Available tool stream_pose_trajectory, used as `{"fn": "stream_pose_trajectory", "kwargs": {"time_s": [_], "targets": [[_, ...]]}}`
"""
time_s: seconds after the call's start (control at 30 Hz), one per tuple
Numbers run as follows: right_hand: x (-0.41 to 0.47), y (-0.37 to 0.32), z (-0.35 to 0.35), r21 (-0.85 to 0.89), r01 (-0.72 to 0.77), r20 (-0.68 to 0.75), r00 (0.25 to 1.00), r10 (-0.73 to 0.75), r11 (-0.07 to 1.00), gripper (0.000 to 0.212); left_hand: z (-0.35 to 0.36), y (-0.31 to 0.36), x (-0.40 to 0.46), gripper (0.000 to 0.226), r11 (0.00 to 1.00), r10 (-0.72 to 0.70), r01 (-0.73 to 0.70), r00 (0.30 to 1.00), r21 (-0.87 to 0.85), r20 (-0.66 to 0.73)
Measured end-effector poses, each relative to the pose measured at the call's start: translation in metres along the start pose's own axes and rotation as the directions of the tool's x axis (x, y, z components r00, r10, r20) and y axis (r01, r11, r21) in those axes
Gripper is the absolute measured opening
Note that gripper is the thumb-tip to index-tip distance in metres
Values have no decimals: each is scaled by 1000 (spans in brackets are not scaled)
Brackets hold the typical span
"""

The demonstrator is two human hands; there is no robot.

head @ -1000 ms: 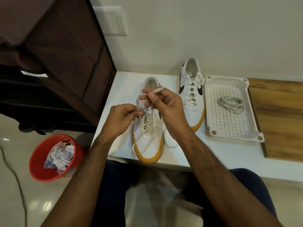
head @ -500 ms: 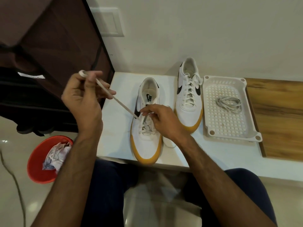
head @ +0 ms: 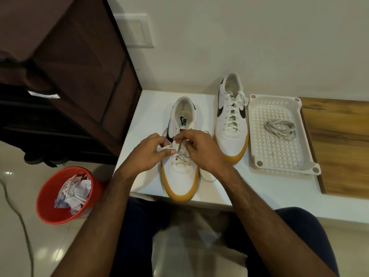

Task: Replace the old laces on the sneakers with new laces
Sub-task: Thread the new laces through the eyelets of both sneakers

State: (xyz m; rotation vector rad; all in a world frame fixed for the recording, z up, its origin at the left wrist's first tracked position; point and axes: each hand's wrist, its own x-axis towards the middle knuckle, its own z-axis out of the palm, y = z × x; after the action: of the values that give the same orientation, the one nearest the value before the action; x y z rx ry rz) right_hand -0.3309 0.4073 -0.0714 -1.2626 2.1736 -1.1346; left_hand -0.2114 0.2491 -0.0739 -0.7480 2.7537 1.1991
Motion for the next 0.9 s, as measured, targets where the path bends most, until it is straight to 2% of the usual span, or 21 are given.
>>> {"fn": "stream_pose_trajectory", "kwargs": {"time_s": [0.07, 0.13, 0.2, 0.3, 0.37, 0.43, 0.5, 0.6, 0.67, 0.73, 0.8, 0.83, 0.9], "targets": [[0, 0, 0, -15, -2, -2, 1000, 1, 1000, 39, 4, 1, 1, 9, 998, 30, -30, 1000, -54, 1], [0, 0, 0, -35, 7, -1, 1000, -7, 999, 40, 4, 5, 0, 16, 996, 35, -39, 998, -77, -56], [0, 2, 1, -62, 23, -5, 1000, -24, 998, 42, -2, 12, -5, 25, 973, 27, -61, 988, -224, -155], [-2, 2, 1, -50, 11, 7, 1000, -10, 999, 44, -14, 16, -15, 25, 833, 66, -229, 945, -503, -320], [-1, 0, 0, -44, 9, 20, 1000, -8, 999, 46, -17, 19, -21, 23, 762, 98, -317, 918, -564, -383], [-1, -2, 1, -47, 21, 39, 999, -19, 999, 46, -16, 21, -22, 27, 737, 97, -328, 916, -591, -388], [-2, -2, 1, -54, 35, 58, 998, -32, 998, 46, -13, 20, -18, 27, 789, 77, -259, 941, -557, -328], [-2, 3, 2, -59, 55, 70, 996, -51, 997, 48, -5, 7, -9, 18, 926, -17, -75, 971, -369, -240], [-3, 6, 3, -66, 94, 78, 993, -88, 993, 48, -3, -5, -5, 16, 952, -133, 62, 966, -301, -223], [-5, 8, 4, -66, 131, 51, 990, -128, 989, 42, -2, -13, -1, 30, 967, -213, 174, 953, -187, -216], [-5, 10, 4, -102, 115, -21, 993, -118, 988, 27, -2, -16, 0, 44, 977, -211, 208, 933, -42, -293], [-5, 10, 5, -148, 102, -48, 993, -110, 984, 21, -4, -15, -1, 45, 981, -191, 195, 919, -22, -346], [-6, 6, 12, -263, 65, -59, 995, -84, 963, 23, -6, -10, -2, 41, 992, -122, 116, 903, -40, -412]]}}
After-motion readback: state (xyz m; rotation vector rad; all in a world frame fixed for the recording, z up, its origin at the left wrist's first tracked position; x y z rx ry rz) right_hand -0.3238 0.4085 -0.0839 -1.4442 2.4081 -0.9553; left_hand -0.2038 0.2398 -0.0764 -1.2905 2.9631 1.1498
